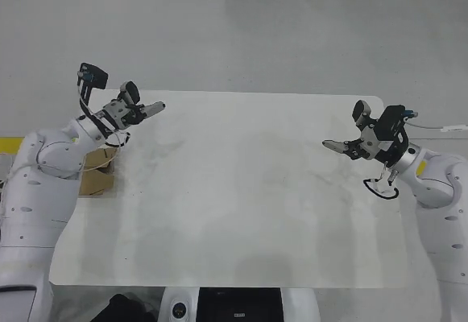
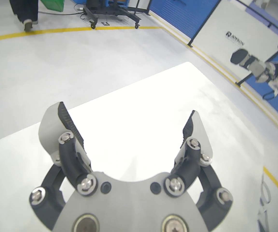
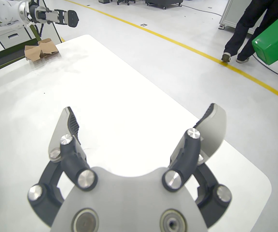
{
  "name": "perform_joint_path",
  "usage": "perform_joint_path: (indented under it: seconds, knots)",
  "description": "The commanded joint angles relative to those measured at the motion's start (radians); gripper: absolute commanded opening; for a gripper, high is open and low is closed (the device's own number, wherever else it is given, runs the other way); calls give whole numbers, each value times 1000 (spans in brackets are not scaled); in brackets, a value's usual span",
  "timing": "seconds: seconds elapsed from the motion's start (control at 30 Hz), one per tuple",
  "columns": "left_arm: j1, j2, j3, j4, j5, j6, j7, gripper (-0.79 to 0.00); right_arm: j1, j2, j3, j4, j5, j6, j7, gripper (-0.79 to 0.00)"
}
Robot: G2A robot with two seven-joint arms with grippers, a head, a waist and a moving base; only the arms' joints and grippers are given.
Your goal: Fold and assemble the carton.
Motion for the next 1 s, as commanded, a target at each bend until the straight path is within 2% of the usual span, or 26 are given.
perform_joint_path:
  seconds: [0.0, 0.13, 0.27, 0.4, 0.7, 0.97]
  knots:
    - [-3, 5, -24, 3, -129, 57, -91, 0, 0, 0, 0, 0, 0, 0, 0, 0]
    - [8, 18, -89, 15, -308, 134, -216, 0, 0, 0, 0, 0, 0, 0, 0, 0]
    - [25, 28, -136, 16, -364, 197, -251, 0, 0, 0, 0, 0, 0, 0, 0, 0]
    - [34, 34, -172, 34, -416, 265, -251, 0, 0, 0, 0, 0, 0, 0, 0, 0]
    - [55, 63, -297, 117, -387, 293, -211, 0, 0, 0, 0, 0, 0, 0, 0, 0]
    - [141, 92, -448, 157, -388, 308, -151, 0, 0, 0, 0, 0, 0, 0, 0, 0]
